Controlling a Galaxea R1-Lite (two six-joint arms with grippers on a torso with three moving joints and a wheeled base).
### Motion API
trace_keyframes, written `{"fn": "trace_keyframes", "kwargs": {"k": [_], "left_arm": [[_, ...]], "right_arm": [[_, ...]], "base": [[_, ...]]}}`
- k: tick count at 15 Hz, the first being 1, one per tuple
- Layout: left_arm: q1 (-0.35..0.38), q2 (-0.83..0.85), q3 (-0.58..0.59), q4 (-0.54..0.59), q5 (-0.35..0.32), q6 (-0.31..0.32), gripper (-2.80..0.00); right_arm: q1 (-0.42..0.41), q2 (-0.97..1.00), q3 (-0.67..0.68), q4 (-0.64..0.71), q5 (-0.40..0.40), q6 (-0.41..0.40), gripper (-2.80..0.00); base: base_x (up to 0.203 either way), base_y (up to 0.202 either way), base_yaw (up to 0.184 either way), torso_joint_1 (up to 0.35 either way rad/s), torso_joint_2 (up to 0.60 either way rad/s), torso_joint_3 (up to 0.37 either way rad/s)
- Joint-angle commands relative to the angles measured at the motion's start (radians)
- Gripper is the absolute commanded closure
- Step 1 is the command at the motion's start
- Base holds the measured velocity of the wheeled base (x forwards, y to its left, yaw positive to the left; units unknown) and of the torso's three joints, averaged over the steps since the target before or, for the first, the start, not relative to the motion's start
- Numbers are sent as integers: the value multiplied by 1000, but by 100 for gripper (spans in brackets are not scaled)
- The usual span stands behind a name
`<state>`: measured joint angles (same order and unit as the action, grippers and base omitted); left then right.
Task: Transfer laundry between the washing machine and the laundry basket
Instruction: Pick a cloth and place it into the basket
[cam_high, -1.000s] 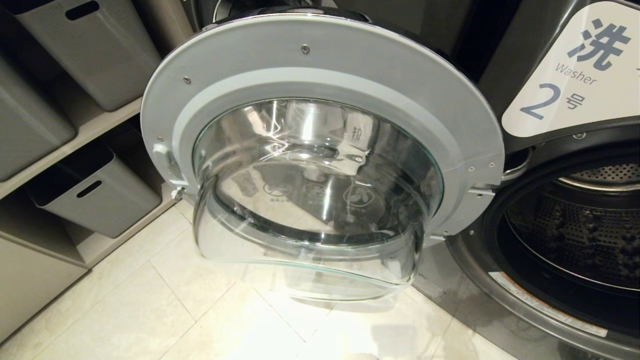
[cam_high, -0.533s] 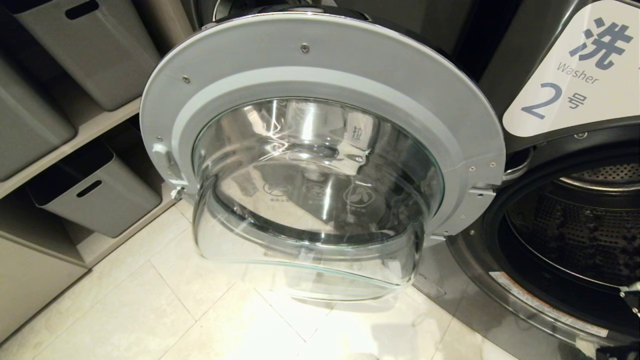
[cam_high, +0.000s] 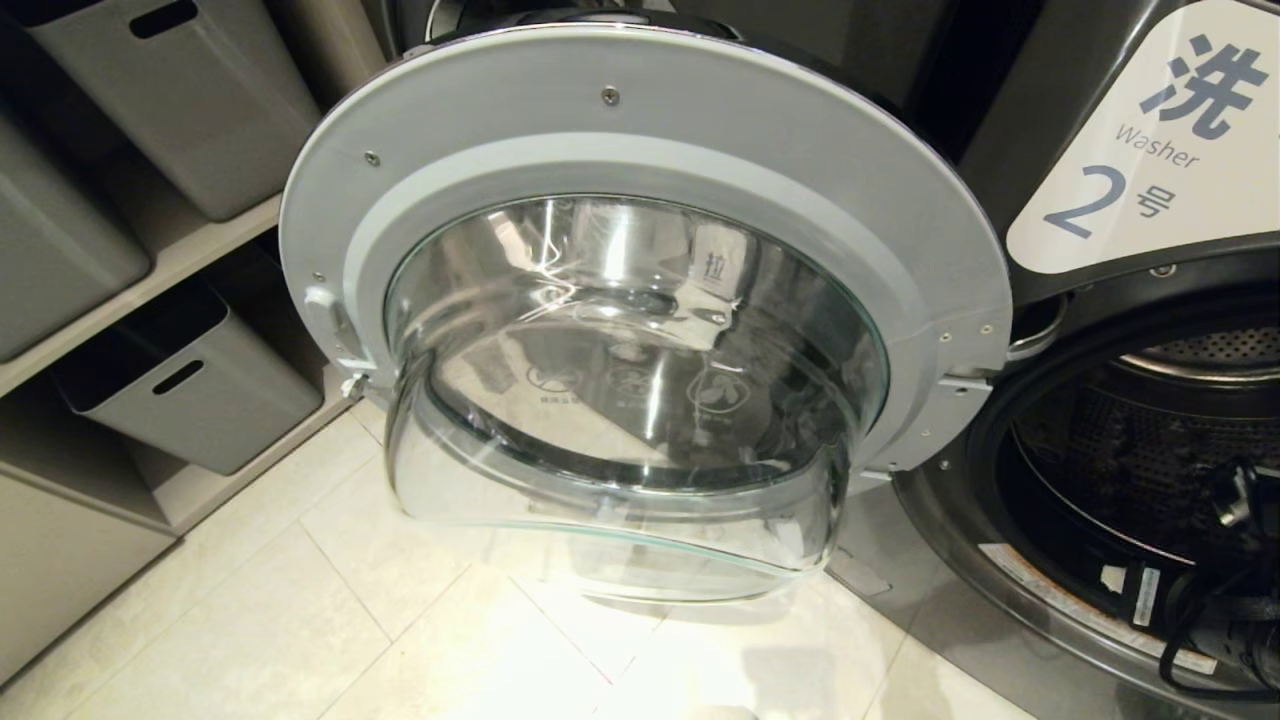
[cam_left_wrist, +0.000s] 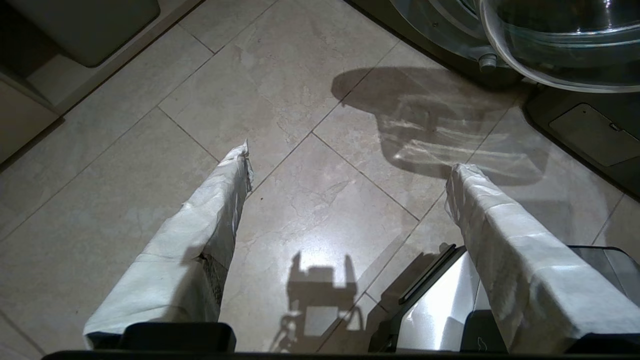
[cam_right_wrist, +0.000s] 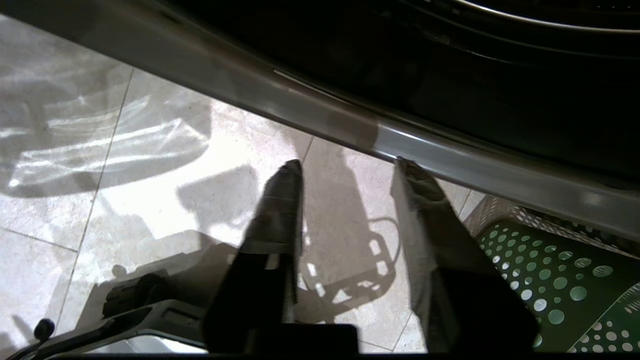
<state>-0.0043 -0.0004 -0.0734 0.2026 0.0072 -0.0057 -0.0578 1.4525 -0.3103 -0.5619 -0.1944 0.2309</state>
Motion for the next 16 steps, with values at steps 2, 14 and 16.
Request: {"fn": "trace_keyframes", "kwargs": {"k": [2,14,16], "left_arm": [[0,-3,0,1,0,0,-280],[0,-3,0,1,0,0,-280],[0,-2,0,1,0,0,-280]], "right_arm": [[-7,33,-9,-44,-3,-2,-280],[-143,387,-68,-576,-76,-34,-280],[-154,387,-93,-576,-77,-38,-280]], "base": [[0,0,0,0,0,0],[0,0,0,0,0,0],[0,0,0,0,0,0]]}}
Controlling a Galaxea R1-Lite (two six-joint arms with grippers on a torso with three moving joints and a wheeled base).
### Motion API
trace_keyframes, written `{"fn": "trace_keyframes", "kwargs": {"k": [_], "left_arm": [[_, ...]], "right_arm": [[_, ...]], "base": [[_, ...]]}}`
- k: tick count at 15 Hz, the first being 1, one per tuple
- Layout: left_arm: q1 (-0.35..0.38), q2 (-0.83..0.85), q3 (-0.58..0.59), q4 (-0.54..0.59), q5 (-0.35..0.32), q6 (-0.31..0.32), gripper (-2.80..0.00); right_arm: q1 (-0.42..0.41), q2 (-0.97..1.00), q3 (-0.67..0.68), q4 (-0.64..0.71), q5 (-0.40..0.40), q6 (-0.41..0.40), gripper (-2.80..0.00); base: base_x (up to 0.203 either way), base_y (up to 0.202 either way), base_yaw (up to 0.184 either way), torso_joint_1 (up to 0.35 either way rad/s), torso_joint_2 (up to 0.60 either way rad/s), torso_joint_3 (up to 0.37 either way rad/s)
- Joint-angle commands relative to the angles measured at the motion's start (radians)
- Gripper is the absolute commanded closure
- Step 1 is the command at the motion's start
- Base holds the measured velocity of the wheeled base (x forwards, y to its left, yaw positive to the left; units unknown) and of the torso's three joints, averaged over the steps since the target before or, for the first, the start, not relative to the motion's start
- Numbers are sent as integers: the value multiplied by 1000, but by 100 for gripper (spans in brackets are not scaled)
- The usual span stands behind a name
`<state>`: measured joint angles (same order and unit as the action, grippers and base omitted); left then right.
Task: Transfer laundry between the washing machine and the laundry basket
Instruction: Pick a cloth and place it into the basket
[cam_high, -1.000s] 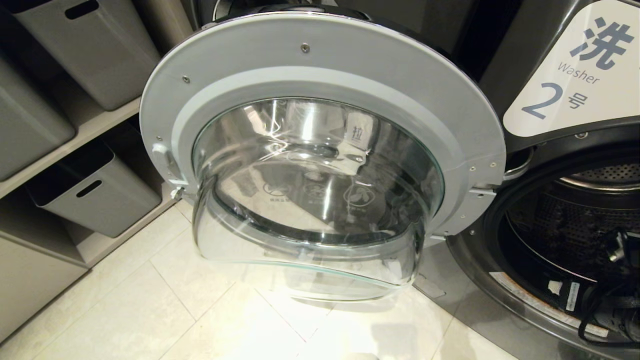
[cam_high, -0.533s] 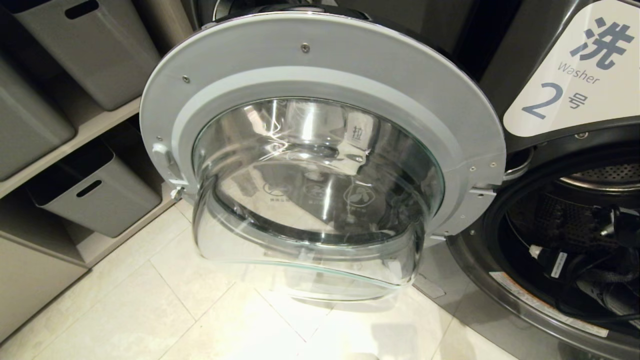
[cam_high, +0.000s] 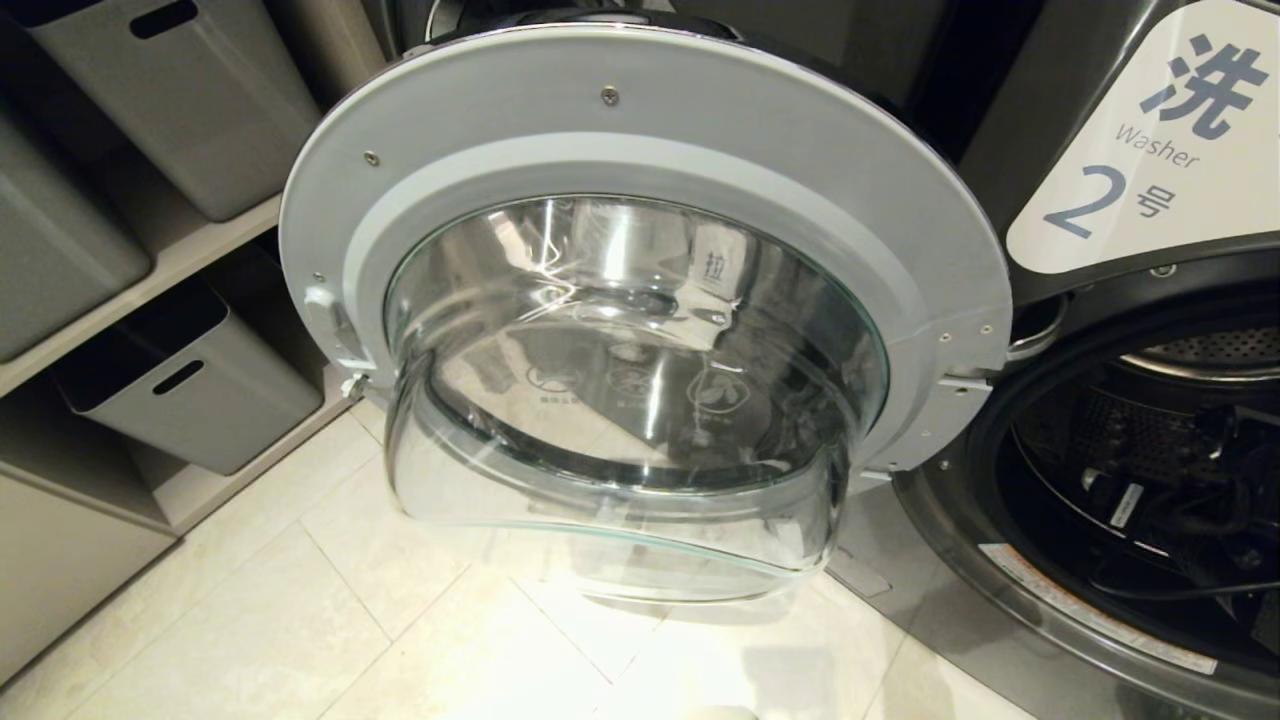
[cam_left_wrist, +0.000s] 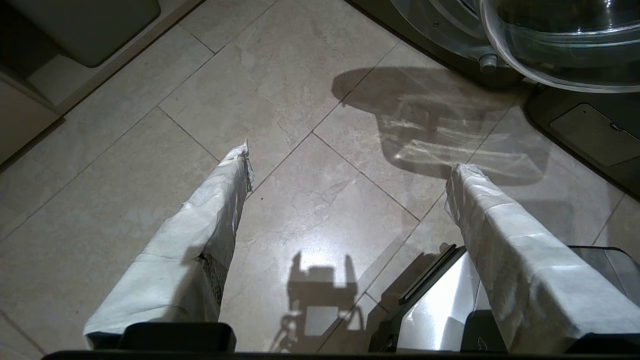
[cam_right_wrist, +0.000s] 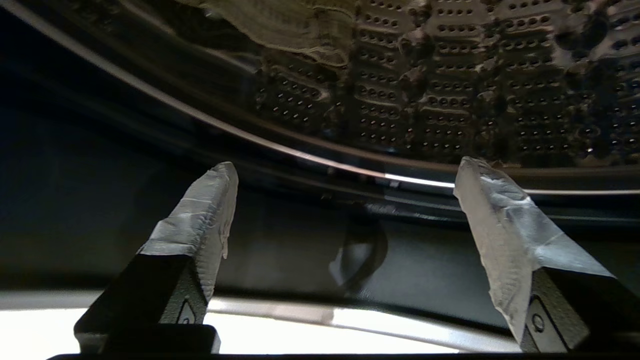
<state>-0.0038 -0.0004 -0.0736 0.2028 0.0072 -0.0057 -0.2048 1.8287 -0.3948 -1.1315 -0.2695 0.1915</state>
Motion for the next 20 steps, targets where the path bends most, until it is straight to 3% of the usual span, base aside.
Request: {"fn": "trace_keyframes", "kwargs": {"k": [1,4,7,13,20], "left_arm": [[-1,-3,0,1,0,0,-280],[-1,-3,0,1,0,0,-280],[0,-3,0,1,0,0,-280],[-1,-3,0,1,0,0,-280],[0,-1,0,1,0,0,-280]], "right_arm": [[-5,17,-13,-7,-1,3,-280],[-2,88,-44,-10,6,29,-280],[3,184,-182,-11,36,103,-280],[3,313,-400,-11,38,116,-280],[-48,395,-528,-7,37,210,-280]], "base": [[0,0,0,0,0,0],[0,0,0,0,0,0],[0,0,0,0,0,0],[0,0,0,0,0,0],[0,0,0,0,0,0]]}}
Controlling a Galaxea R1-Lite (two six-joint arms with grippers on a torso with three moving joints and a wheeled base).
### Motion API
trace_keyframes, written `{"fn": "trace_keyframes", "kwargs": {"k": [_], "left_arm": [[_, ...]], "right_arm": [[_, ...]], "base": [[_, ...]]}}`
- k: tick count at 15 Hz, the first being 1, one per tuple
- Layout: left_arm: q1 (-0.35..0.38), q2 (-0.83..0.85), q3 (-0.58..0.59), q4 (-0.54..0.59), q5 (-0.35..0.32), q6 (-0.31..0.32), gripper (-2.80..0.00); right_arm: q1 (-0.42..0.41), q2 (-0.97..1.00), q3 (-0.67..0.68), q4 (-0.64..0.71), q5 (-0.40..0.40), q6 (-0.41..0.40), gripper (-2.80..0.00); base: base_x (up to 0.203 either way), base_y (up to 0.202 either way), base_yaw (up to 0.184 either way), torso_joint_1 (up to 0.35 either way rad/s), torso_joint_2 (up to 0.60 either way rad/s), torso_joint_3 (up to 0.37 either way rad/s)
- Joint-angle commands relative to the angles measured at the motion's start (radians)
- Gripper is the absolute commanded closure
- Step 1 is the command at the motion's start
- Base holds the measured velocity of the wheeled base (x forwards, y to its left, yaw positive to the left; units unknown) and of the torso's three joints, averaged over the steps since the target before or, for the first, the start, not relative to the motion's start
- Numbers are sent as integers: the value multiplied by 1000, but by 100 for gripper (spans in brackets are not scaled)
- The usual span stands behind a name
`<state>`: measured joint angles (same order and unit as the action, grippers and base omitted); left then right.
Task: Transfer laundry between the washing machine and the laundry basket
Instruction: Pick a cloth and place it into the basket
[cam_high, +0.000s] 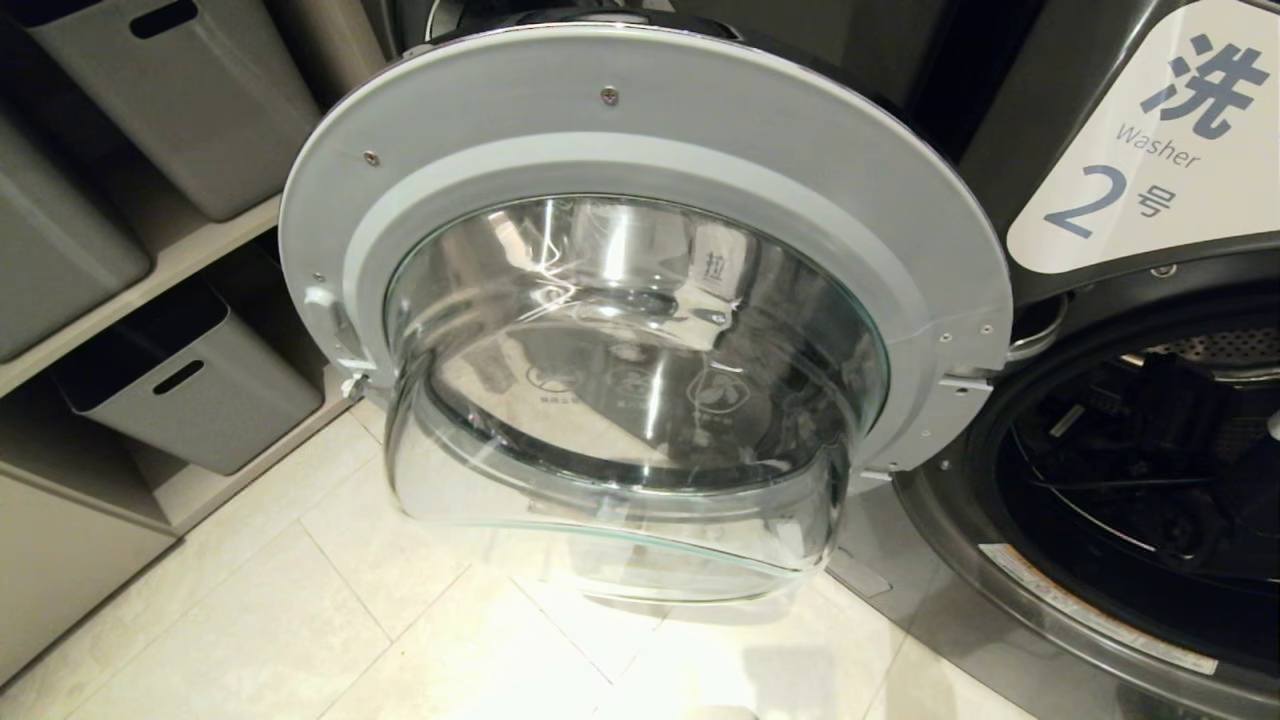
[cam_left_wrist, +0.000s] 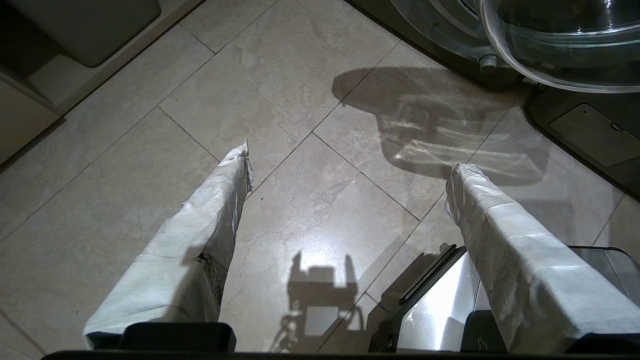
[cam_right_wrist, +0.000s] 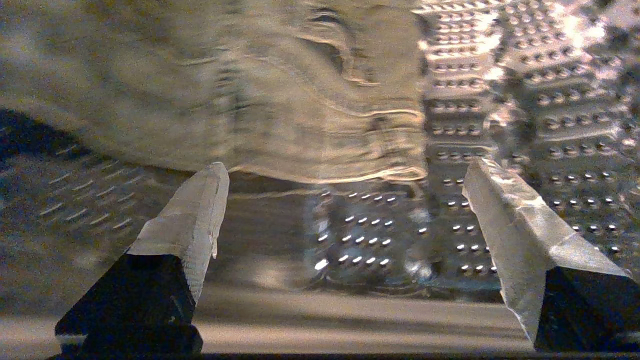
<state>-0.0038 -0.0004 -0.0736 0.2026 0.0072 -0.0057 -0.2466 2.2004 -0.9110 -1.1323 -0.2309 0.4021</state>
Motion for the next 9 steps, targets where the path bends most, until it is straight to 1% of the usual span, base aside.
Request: {"fn": "trace_keyframes", "kwargs": {"k": [1,5,9], "left_arm": [[-1,-2,0,1,0,0,-280],[-1,-2,0,1,0,0,-280],[-1,-3,0,1,0,0,-280]], "right_arm": [[-16,45,-22,-6,-2,16,-280],[-42,117,-70,-6,2,82,-280],[-40,170,-167,19,9,89,-280]], "base": [[0,0,0,0,0,0],[0,0,0,0,0,0],[0,0,0,0,0,0]]}}
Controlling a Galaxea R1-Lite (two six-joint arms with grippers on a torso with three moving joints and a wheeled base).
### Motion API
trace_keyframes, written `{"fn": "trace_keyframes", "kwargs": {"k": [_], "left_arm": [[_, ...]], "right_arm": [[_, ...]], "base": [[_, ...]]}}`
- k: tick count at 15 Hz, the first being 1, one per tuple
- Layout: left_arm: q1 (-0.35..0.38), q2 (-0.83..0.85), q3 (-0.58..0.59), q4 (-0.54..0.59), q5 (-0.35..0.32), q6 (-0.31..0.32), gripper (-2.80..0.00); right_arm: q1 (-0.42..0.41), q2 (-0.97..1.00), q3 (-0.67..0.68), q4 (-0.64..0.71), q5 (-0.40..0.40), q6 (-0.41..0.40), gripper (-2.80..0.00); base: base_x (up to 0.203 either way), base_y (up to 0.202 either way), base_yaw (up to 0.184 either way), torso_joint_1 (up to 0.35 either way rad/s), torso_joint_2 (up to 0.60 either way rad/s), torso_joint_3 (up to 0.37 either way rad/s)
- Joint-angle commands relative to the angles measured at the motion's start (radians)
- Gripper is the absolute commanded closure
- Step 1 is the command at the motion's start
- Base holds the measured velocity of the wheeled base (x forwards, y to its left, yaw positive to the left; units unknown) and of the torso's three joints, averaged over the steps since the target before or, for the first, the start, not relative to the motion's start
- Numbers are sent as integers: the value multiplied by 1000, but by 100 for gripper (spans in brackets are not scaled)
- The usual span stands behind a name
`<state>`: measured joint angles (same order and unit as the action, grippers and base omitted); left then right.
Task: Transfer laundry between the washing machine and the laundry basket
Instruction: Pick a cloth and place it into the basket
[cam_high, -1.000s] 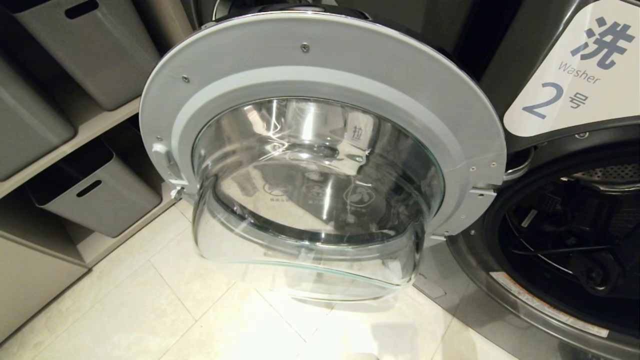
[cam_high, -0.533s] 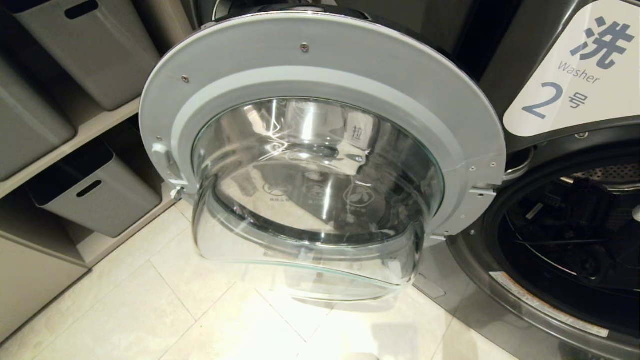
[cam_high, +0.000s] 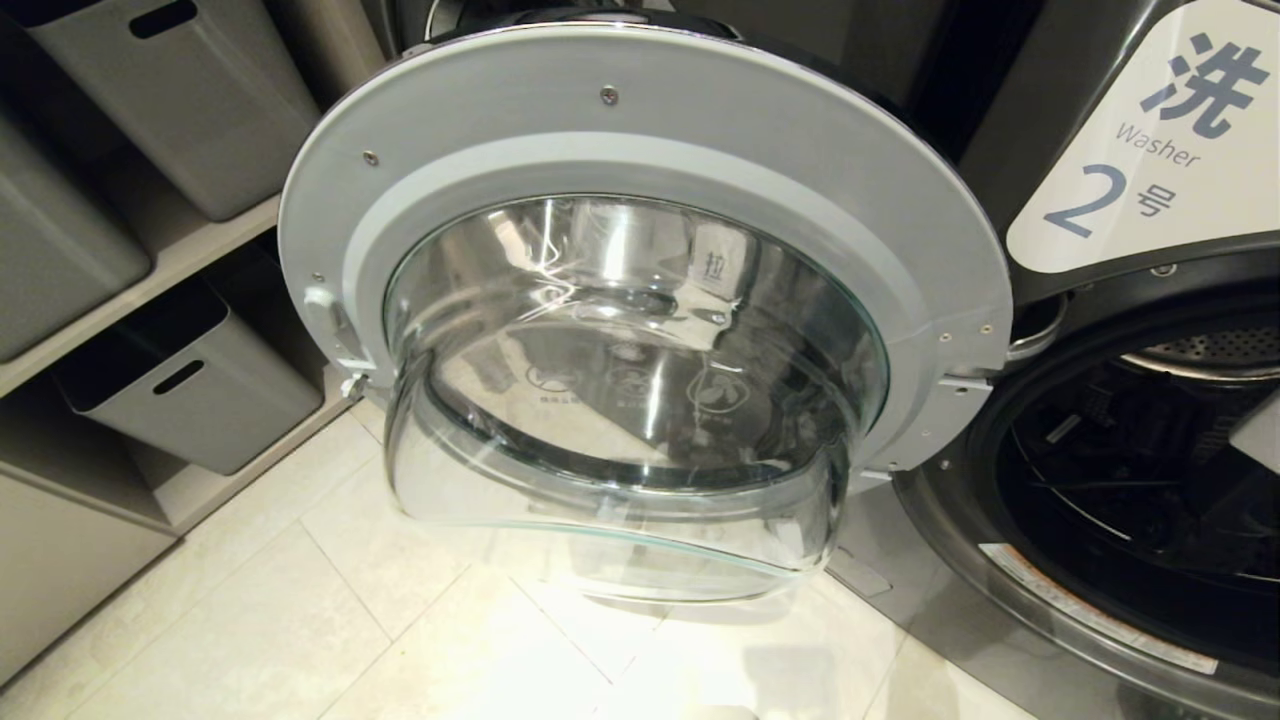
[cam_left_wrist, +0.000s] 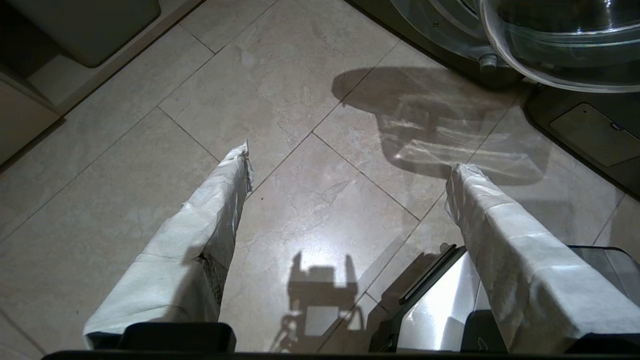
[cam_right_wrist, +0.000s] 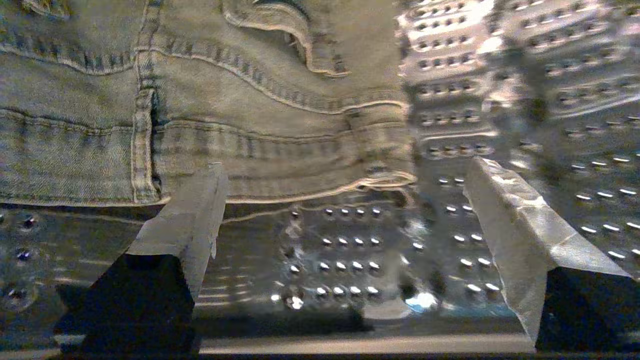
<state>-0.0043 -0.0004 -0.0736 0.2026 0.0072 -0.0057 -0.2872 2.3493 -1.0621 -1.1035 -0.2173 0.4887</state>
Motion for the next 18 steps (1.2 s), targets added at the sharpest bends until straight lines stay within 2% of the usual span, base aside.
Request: {"fn": "trace_keyframes", "kwargs": {"k": [1,7,15,16,18], "left_arm": [[0,-1,0,1,0,0,-280],[0,-3,0,1,0,0,-280],[0,-3,0,1,0,0,-280],[0,-1,0,1,0,0,-280],[0,-3,0,1,0,0,-280]], "right_arm": [[0,35,-41,4,9,2,-280],[2,100,-157,74,55,8,-280],[3,114,-171,89,81,8,-280],[3,114,-170,92,98,8,0],[2,116,-173,116,115,8,0]], "base": [[0,0,0,0,0,0],[0,0,0,0,0,0],[0,0,0,0,0,0],[0,0,0,0,0,0],[0,0,0,0,0,0]]}}
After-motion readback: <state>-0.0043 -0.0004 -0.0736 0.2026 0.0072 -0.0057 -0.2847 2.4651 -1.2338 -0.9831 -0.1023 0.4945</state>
